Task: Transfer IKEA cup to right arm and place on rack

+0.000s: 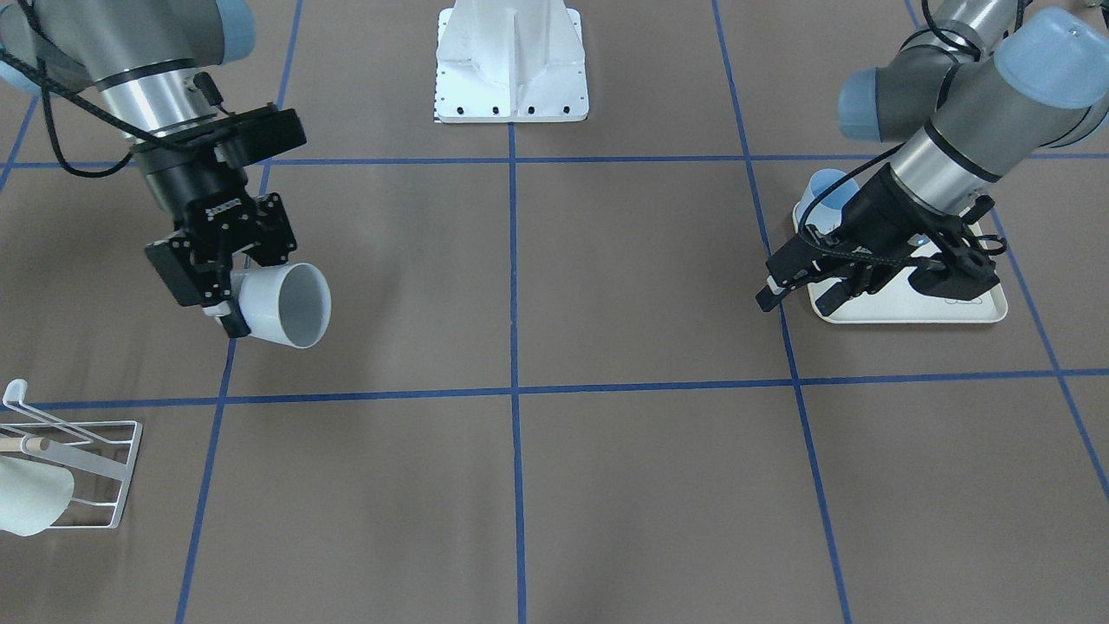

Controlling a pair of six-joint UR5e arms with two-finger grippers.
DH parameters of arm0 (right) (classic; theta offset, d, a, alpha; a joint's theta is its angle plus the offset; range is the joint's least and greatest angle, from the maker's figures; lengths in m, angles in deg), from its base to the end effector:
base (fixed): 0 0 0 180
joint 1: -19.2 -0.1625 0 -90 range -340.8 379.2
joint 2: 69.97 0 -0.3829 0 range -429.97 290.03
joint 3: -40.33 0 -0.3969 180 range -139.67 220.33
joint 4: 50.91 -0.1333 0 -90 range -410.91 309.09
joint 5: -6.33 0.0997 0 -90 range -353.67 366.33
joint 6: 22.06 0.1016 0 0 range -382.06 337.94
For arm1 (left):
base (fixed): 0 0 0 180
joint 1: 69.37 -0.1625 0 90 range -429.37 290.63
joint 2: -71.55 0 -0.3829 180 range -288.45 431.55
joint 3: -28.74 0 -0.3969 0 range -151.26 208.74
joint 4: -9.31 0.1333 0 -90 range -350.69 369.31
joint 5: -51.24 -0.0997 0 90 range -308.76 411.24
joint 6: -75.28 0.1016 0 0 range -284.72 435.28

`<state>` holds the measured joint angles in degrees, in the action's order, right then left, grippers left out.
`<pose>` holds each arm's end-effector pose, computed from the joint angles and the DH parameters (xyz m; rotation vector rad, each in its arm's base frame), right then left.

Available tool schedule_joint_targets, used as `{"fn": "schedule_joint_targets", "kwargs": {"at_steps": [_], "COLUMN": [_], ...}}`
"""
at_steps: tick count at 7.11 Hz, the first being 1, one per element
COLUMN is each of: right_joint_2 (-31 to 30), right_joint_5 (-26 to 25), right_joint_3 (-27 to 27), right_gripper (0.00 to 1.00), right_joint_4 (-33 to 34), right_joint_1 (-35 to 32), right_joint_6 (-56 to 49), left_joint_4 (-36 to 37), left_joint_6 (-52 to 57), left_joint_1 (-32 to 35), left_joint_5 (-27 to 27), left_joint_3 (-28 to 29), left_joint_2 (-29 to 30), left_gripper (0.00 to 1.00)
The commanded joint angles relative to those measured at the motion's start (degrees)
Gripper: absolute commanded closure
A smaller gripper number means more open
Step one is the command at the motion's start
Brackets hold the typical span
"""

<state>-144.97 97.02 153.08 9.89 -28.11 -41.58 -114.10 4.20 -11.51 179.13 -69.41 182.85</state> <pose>-0.2727 -0.4905 0.2374 1.1956 -0.2565 -0.9616 0.2600 -0.5471 0.2720 0.1900 1.1906 -0.2332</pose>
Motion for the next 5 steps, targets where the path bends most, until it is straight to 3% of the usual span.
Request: {"fn": "schedule_joint_targets", "kwargs": {"at_steps": [1, 5], "right_joint_2": [-9.94, -17.45], "right_joint_5": [-0.60, -1.21], "right_joint_3": [1.25, -0.58], "right_gripper": [0.40, 0.43], "right_joint_4": [0.73, 0.73], "right_joint_1": [-6.01, -14.46], "right_joint_6": [-22.46, -55.12], "left_joint_4": [0.01, -0.08], "left_joint_6": [0.76, 0.76], "left_joint_1": [-0.11, -0.20], "left_joint_5": [-0.27, -0.27], "left_joint_3": [-0.03, -0.02], "left_joint_2": [-0.74, -0.65], "left_gripper": [0.00, 0.00]}}
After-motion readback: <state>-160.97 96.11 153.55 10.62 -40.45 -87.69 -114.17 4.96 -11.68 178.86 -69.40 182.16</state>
